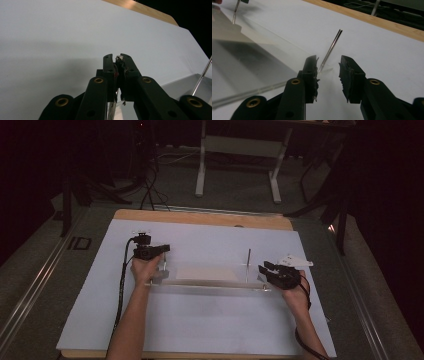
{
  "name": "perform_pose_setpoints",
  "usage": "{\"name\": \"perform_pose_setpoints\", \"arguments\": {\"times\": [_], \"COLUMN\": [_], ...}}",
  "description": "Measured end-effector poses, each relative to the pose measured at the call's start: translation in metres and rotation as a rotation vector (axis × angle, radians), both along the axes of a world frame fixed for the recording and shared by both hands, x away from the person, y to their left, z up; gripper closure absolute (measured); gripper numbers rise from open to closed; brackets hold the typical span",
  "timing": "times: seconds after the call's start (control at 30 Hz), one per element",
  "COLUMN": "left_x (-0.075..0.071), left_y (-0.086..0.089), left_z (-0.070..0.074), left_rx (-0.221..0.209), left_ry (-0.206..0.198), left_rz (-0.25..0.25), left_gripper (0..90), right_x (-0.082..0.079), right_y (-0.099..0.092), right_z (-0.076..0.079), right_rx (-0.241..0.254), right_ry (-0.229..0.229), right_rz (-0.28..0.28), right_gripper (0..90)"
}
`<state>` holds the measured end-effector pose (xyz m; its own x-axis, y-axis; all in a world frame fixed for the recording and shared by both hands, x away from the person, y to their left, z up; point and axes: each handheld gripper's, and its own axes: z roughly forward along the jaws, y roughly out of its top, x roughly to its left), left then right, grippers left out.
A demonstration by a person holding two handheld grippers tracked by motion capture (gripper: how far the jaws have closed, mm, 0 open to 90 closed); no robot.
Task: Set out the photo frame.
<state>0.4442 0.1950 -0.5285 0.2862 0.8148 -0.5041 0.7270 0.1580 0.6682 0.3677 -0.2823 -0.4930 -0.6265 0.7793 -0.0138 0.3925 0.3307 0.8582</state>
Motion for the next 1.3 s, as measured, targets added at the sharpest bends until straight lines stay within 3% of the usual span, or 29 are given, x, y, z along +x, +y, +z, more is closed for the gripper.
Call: {"name": "perform_pose_setpoints", "arguments": {"times": [0.27, 0.53, 0.7, 0.87, 1.0, 1.3], "left_x": [0.000, 0.001, 0.001, 0.001, 0.002, 0.002], "left_y": [0.000, 0.001, 0.001, 0.001, 0.001, 0.002], "left_z": [0.000, -0.001, -0.001, -0.001, -0.001, -0.001], "left_rx": [-0.006, -0.014, -0.019, -0.017, -0.024, -0.031], "left_ry": [0.006, 0.010, 0.014, 0.012, 0.016, 0.020], "left_rz": [0.001, 0.005, 0.004, 0.003, 0.003, 0.002], "left_gripper": [84.1, 84.0, 83.9, 83.9, 83.8, 83.7], "right_x": [-0.007, -0.010, -0.013, -0.014, -0.017, -0.023], "right_y": [0.000, -0.002, 0.002, 0.007, 0.012, 0.020], "right_z": [-0.008, -0.010, -0.012, -0.010, -0.005, -0.001], "right_rx": [-0.068, -0.092, -0.115, -0.082, -0.049, -0.010], "right_ry": [0.006, 0.016, 0.006, 0.001, -0.049, -0.124], "right_rz": [0.021, 0.044, 0.104, 0.140, 0.184, 0.274], "right_gripper": [67.1, 62.7, 58.5, 52.2, 45.9, 46.4]}}
